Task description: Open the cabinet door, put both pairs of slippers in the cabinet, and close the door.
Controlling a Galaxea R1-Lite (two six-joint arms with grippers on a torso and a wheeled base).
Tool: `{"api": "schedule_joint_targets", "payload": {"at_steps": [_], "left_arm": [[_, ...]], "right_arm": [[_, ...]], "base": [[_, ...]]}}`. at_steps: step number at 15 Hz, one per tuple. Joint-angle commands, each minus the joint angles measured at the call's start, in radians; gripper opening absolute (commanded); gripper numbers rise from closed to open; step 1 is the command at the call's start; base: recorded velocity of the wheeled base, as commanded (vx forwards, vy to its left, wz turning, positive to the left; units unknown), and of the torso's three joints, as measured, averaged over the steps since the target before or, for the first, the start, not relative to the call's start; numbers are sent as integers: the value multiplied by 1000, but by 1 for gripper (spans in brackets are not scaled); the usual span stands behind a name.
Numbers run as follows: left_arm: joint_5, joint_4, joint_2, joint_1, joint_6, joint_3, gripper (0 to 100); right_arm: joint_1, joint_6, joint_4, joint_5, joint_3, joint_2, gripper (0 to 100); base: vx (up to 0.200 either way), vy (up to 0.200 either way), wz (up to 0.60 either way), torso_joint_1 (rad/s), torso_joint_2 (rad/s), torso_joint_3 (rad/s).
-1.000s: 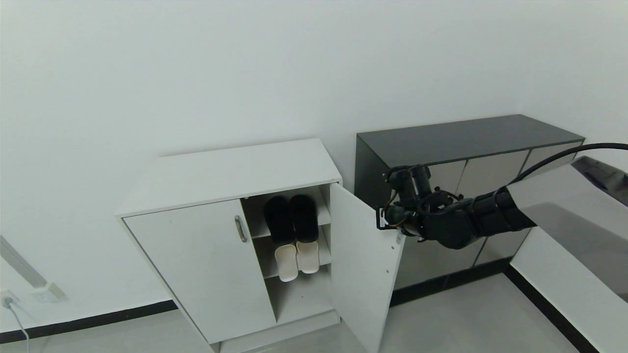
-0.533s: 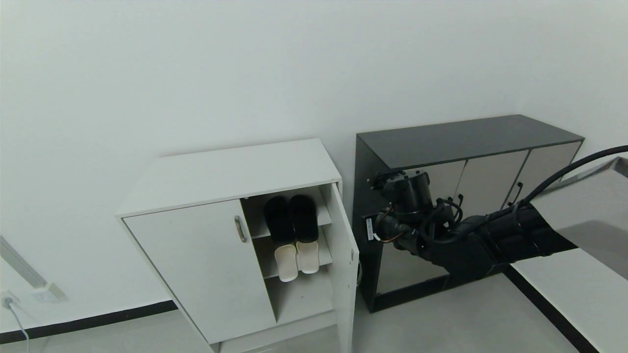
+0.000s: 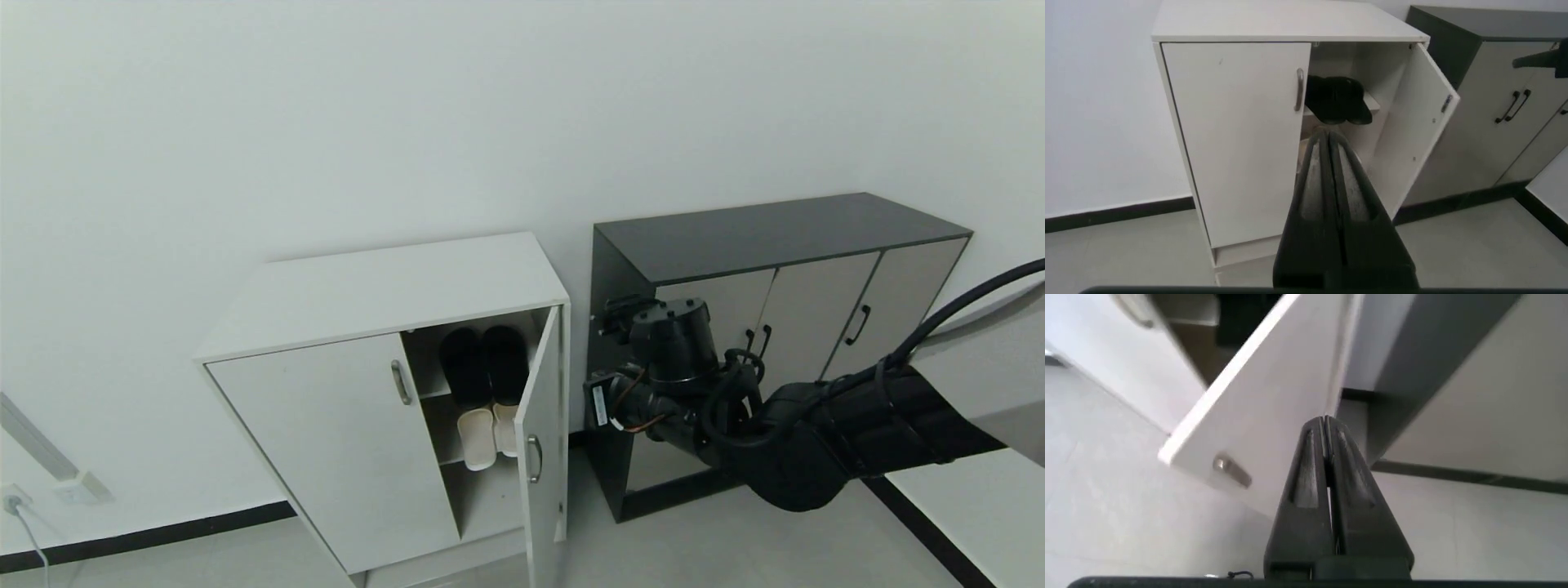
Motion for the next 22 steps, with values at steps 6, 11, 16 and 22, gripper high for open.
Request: {"api": "schedule_joint_targets", "payload": {"at_steps": [6, 11, 16, 22], "left_arm": [[-2, -1, 0, 1, 2, 0, 0], [-1, -1, 0, 1, 2, 0, 0], [1, -1, 0, 1, 1, 0, 0], [1, -1, 0, 1, -1, 0, 0]], "right_arm": [[2, -30, -51, 50, 37, -8, 0], [2, -76, -220, 106, 152, -31, 0], [-3, -83, -274, 170, 398, -159, 0], [-3, -83, -370, 193, 608, -191, 0]], "base": [[0, 0, 400, 2, 2, 2], [0, 0, 0, 0, 0, 0], [80, 0, 0, -2, 2, 0], [67, 0, 0, -3, 1, 4]]}}
